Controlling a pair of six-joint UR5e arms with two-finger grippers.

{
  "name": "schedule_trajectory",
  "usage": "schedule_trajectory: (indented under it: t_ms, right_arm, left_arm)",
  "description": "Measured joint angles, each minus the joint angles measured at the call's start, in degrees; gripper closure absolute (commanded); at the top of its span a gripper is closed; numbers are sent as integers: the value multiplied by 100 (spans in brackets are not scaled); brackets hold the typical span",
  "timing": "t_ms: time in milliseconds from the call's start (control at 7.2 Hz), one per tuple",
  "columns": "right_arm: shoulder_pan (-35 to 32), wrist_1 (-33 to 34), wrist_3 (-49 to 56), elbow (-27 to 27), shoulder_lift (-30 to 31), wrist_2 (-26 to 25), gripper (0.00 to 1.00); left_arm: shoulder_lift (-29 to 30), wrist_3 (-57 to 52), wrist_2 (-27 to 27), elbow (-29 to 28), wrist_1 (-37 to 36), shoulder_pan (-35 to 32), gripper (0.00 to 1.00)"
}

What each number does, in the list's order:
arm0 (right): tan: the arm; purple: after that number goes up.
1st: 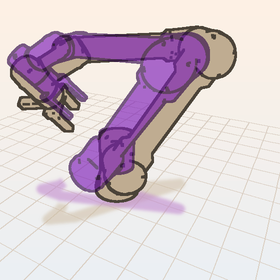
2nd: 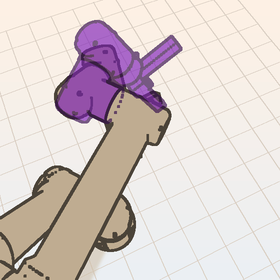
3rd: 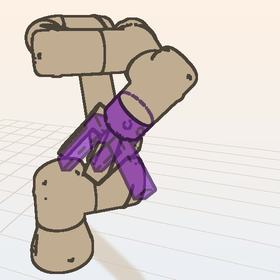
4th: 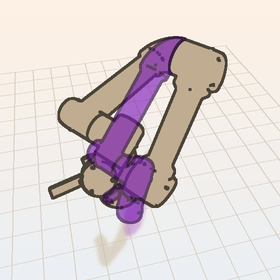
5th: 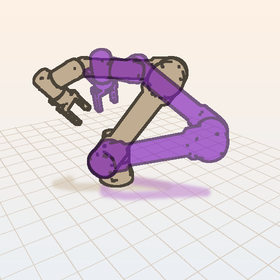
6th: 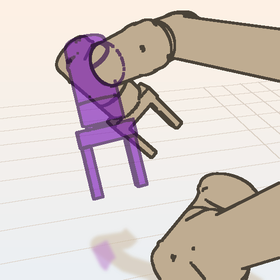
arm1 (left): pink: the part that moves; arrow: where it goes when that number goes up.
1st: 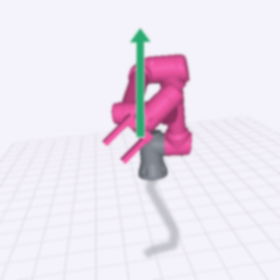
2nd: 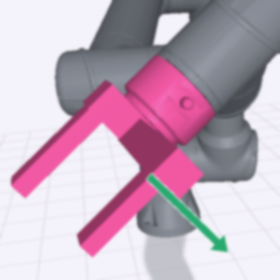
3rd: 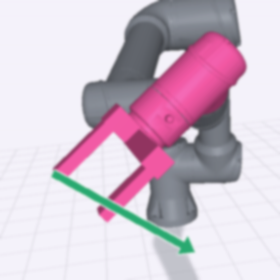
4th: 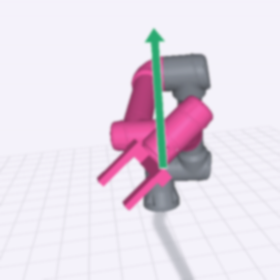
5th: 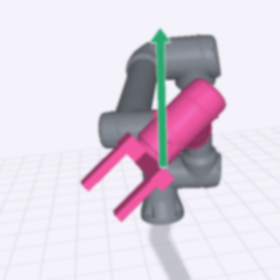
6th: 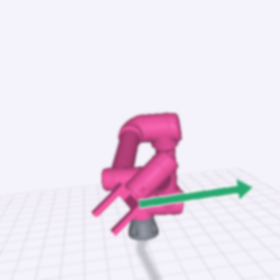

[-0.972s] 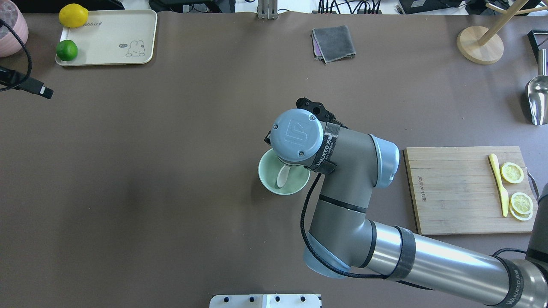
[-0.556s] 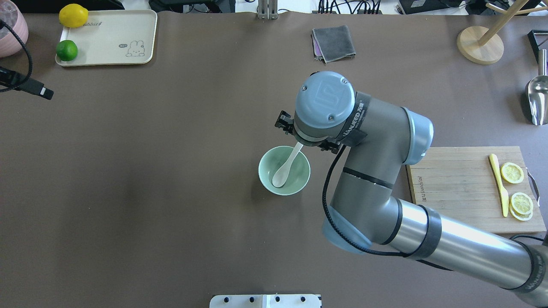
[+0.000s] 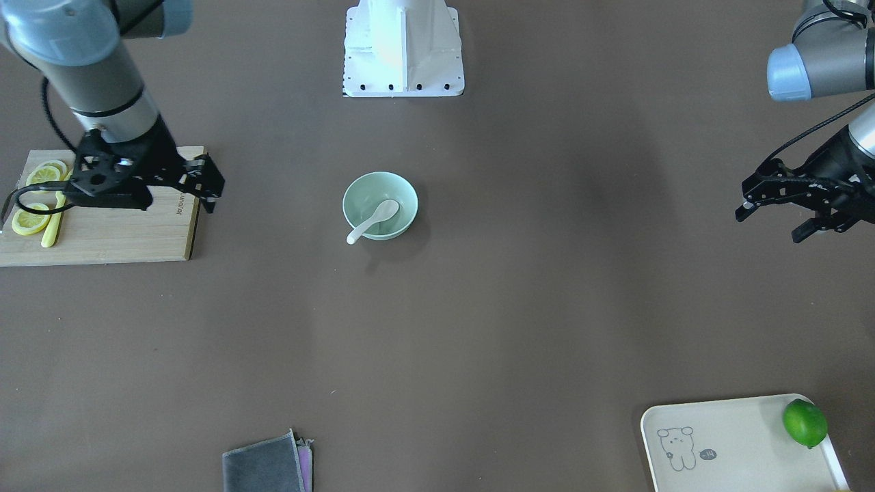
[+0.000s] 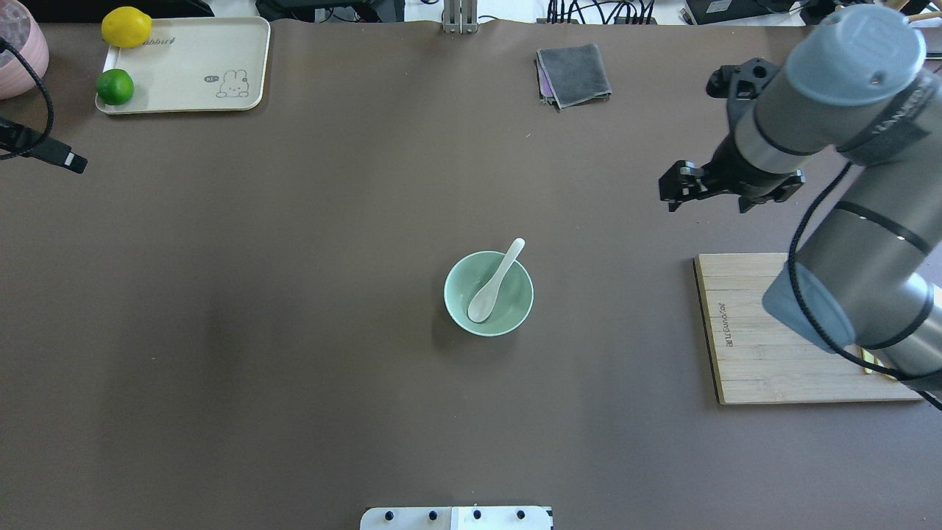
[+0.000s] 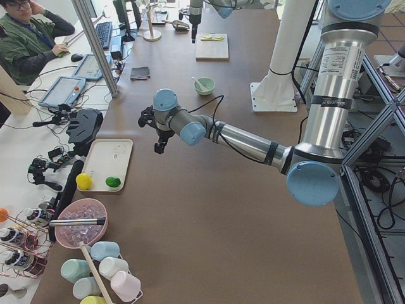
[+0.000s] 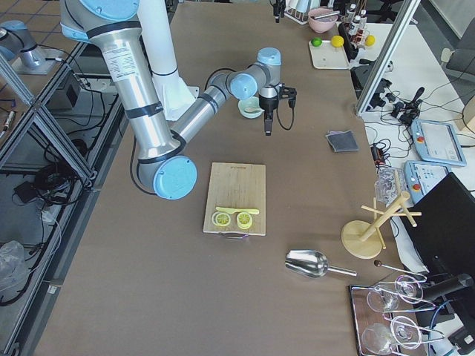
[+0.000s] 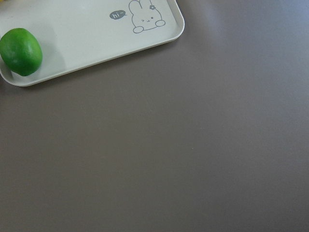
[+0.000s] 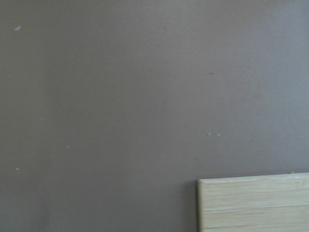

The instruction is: Place spoon in bowl

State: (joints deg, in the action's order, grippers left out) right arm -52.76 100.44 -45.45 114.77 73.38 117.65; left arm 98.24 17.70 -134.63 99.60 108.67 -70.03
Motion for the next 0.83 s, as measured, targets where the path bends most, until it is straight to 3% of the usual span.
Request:
schedule_trajectory:
  t_ms: [417,833]
  right_arm:
    - [-1586,-186,2887,61,1493,644,0]
    - [-3063,-310,4495,33,2684,992,0]
  left_arm:
    - [8,-1486,-9,-97,-1158,-754,2]
    - [-96,-2663,-28,-187,-2031,-1443,2]
